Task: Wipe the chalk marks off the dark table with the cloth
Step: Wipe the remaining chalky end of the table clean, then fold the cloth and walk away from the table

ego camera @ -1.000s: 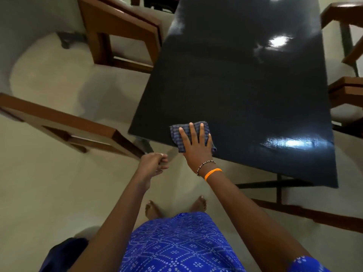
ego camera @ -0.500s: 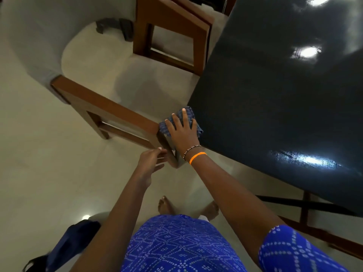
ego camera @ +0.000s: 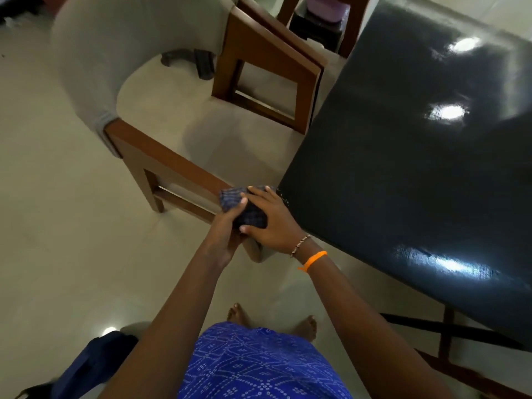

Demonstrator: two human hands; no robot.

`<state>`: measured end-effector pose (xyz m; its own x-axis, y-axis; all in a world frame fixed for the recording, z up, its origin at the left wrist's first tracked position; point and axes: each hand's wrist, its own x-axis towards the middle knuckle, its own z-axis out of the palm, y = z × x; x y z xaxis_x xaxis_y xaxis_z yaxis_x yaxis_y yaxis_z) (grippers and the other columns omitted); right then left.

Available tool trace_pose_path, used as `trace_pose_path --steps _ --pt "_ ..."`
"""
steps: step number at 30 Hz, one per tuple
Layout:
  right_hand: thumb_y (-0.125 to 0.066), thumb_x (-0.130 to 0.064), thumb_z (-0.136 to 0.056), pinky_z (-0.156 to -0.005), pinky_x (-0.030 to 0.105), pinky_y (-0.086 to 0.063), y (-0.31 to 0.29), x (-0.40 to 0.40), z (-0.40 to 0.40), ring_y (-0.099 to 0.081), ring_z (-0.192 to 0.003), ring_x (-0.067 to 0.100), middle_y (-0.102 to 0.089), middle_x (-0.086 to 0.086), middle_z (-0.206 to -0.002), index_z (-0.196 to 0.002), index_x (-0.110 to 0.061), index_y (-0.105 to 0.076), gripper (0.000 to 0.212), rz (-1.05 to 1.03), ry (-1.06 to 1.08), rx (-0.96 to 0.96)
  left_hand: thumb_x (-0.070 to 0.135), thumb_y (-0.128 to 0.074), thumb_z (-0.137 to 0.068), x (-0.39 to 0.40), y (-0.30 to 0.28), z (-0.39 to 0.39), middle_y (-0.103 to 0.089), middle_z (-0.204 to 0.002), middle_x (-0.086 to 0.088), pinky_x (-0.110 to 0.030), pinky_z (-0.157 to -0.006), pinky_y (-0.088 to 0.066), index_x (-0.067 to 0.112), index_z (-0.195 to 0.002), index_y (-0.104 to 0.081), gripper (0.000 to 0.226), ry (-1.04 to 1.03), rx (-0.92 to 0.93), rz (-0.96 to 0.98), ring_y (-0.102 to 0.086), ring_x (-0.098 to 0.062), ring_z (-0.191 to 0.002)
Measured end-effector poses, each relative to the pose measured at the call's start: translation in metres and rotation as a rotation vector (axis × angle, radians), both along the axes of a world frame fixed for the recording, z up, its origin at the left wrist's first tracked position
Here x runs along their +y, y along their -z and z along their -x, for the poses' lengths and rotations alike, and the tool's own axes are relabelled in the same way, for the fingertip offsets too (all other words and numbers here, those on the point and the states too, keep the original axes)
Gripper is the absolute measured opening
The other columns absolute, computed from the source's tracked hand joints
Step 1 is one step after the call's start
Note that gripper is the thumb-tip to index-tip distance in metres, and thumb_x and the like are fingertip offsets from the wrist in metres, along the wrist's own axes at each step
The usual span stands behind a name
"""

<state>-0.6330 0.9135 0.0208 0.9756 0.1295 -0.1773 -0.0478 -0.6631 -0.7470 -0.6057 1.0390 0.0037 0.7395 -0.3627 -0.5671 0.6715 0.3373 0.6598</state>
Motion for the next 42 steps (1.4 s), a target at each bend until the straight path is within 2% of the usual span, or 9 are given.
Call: trace_pose_path --steps 4,7,12,15,23,27,30,34,42 --pt "-0.064 -0.014 -0.087 -0.111 0.032 -0.034 -0.009 0.005 -0.005 -0.042 -0.132 0.024 -0.044 0.012 -0.143 -0.138 -0.007 -0.042 0.055 -0.258 0.277 0.044 0.028 -0.059 -0.086 0.025 0.002 0.007 -0.07 -0.109 -0.007 -0.031 -0.068 -0.058 0.009 -0.119 -0.058 0.038 -0.097 0.101 -0.003 -0.067 -0.023 -0.098" --pt "-0.063 -0.015 -0.088 -0.104 0.027 -0.04 -0.007 0.022 -0.016 -0.045 -0.129 0.023 -0.042 0.012 -0.144 -0.141 -0.005 -0.034 0.061 -0.384 0.381 0.293 0.03 -0.062 -0.084 0.045 0.0 0.005 -0.073 -0.103 -0.004 -0.029 -0.063 -0.057 0.011 -0.113 -0.06 0.035 -0.116 0.108 -0.008 -0.069 -0.021 -0.094" --pt "-0.065 -0.004 -0.084 -0.06 0.023 -0.057 -0.009 0.04 -0.026 -0.07 -0.069 0.013 -0.069 0.009 -0.093 -0.101 -0.001 -0.064 0.018 -0.924 0.563 0.591 0.034 -0.065 -0.079 0.066 -0.005 -0.005 -0.07 -0.11 -0.004 -0.031 -0.07 -0.057 0.015 -0.112 -0.06 0.038 -0.038 0.037 -0.027 -0.067 -0.022 -0.1" --pt "-0.068 -0.005 -0.081 -0.061 0.029 -0.057 -0.011 0.037 -0.028 -0.068 -0.075 0.019 -0.07 0.008 -0.089 -0.1 -0.004 -0.064 0.02 -0.963 0.614 0.704 0.029 -0.066 -0.081 0.068 -0.008 -0.011 -0.066 -0.115 -0.003 -0.029 -0.071 -0.054 0.019 -0.108 -0.061 0.029 0.003 -0.02 -0.149 -0.064 -0.018 -0.101" --pt "-0.063 0.001 -0.083 -0.069 0.03 -0.057 -0.019 -0.009 -0.006 -0.066 -0.093 0.023 -0.068 0.007 -0.1 -0.107 -0.009 -0.059 0.026 -1.016 0.722 0.335 0.06 -0.056 -0.078 0.034 -0.015 -0.011 -0.058 -0.096 0.009 -0.032 -0.079 -0.041 0.02 -0.099 -0.06 0.045 0.32 -0.063 -0.555 -0.053 -0.011 -0.089" --pt "-0.064 -0.003 -0.083 -0.082 0.032 -0.054 -0.024 -0.047 0.018 -0.065 -0.096 0.02 -0.066 0.007 -0.106 -0.104 -0.013 -0.061 0.023 -0.952 0.715 0.306 0.055 -0.042 -0.089 -0.001 -0.017 -0.004 -0.065 -0.104 0.007 -0.027 -0.076 -0.047 0.026 -0.105 -0.061 0.039 0.313 -0.113 -0.364 -0.062 -0.012 -0.094" --pt "-0.065 -0.004 -0.084 -0.088 0.036 -0.053 -0.025 -0.081 0.041 -0.064 -0.1 0.024 -0.066 0.011 -0.111 -0.11 -0.01 -0.06 0.027 -0.968 0.762 0.302 0.05 -0.043 -0.09 -0.03 -0.02 0.004 -0.067 -0.111 -0.004 -0.036 -0.091 -0.049 0.02 -0.113 -0.063 0.043 0.376 -0.105 -0.203 -0.063 -0.02 -0.102" --pt "-0.065 -0.003 -0.082 -0.08 0.03 -0.056 -0.025 -0.133 0.089 -0.067 -0.097 0.02 -0.067 0.01 -0.11 -0.112 -0.01 -0.059 0.031 -1.066 0.833 0.26 0.032 -0.064 -0.081 -0.089 -0.026 0.029 -0.068 -0.109 -0.003 -0.032 -0.082 -0.052 0.015 -0.12 -0.056 0.043 0.527 -0.141 -0.25 -0.064 -0.02 -0.101" --pt "-0.06 0.004 -0.084 -0.079 0.034 -0.057 -0.017 -0.24 0.246 -0.062 -0.104 0.02 -0.062 0.005 -0.116 -0.125 -0.015 -0.046 0.047 -1.042 1.054 0.152 0.014 -0.065 -0.081 -0.258 -0.041 0.131 -0.061 -0.112 -0.007 -0.036 -0.072 -0.056 0.021 -0.117 -0.049 0.04 0.754 -0.07 -0.267 -0.064 -0.025 -0.098"
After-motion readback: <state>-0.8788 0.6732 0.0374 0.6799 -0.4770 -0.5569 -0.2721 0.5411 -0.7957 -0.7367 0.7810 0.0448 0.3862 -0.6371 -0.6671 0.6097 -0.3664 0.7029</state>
